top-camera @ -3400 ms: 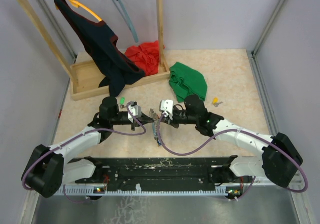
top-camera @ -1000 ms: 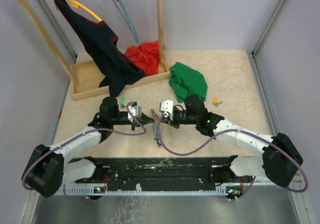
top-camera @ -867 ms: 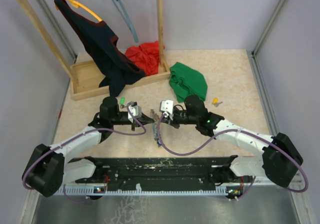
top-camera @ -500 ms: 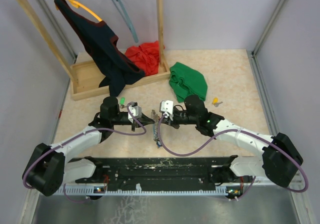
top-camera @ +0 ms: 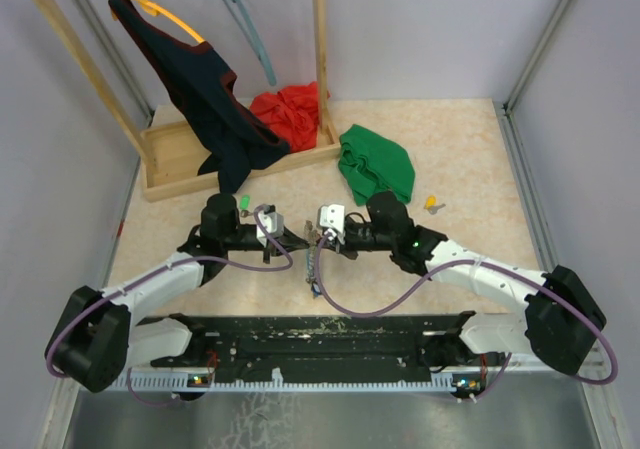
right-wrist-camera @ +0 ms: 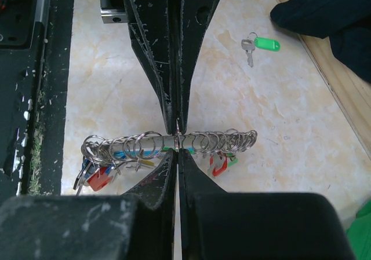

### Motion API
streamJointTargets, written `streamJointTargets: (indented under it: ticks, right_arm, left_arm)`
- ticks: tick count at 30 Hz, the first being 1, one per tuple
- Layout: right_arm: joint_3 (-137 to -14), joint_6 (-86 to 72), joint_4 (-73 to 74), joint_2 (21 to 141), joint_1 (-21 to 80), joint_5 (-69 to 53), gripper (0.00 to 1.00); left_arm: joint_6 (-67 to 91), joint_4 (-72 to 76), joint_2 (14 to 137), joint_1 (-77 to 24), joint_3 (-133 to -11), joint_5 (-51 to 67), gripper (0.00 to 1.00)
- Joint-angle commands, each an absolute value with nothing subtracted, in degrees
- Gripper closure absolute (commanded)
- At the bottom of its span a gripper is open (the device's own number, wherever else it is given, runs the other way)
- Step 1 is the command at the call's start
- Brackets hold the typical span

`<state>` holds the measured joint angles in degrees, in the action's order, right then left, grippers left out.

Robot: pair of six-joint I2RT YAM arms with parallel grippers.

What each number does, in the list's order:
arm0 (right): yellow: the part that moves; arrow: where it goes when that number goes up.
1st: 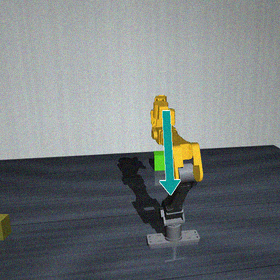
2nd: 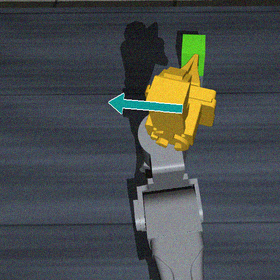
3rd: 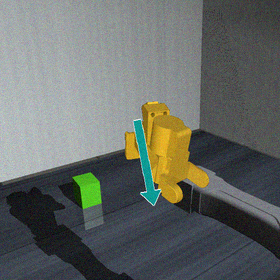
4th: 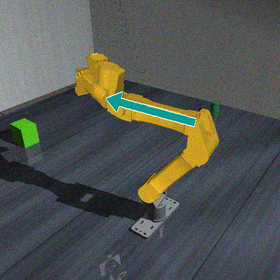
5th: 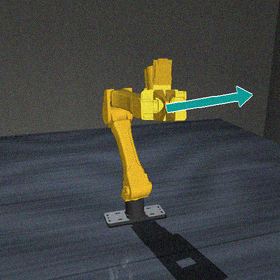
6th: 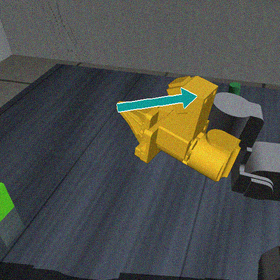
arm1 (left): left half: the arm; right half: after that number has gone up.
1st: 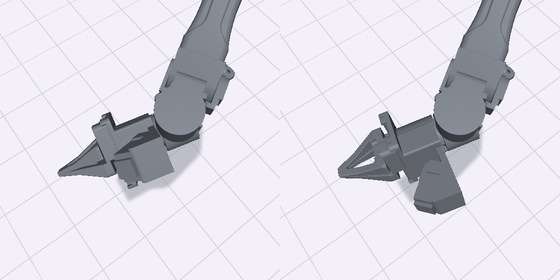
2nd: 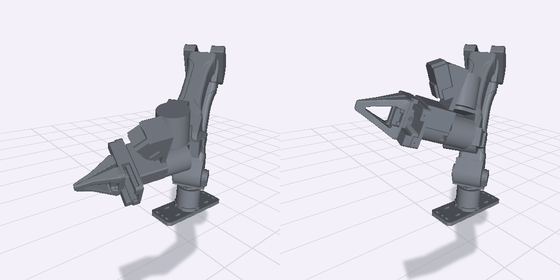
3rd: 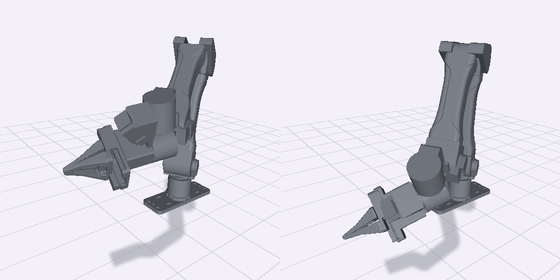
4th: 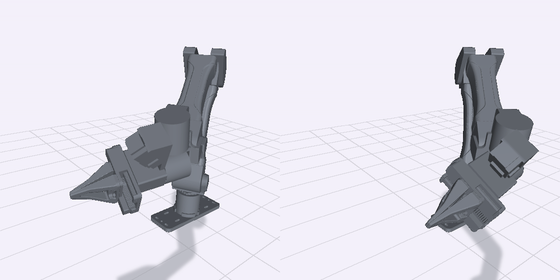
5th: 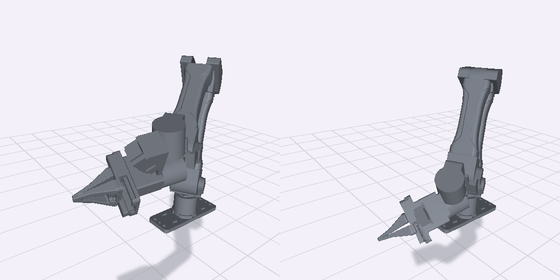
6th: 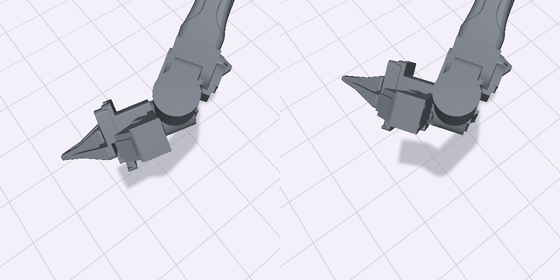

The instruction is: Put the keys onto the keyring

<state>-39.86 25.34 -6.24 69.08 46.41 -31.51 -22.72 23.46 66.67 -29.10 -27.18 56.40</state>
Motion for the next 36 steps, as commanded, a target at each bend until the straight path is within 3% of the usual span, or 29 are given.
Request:
streamJointTargets:
  ticks: [1, 36]
  right_arm:
    - [-43.2, 27.4, -8.0, 69.1, 47.9, -31.7, 1.0]
    - [-41.1, 35.5, -6.5, 70.0, 51.5, -21.8, 1.0]
  left_arm:
    - [-22.3, 24.1, 67.1, -29.0, -29.8, 56.6, 1.0]
    - [-9.4, 26.9, 71.9, -27.4, -32.5, 53.3, 1.0]
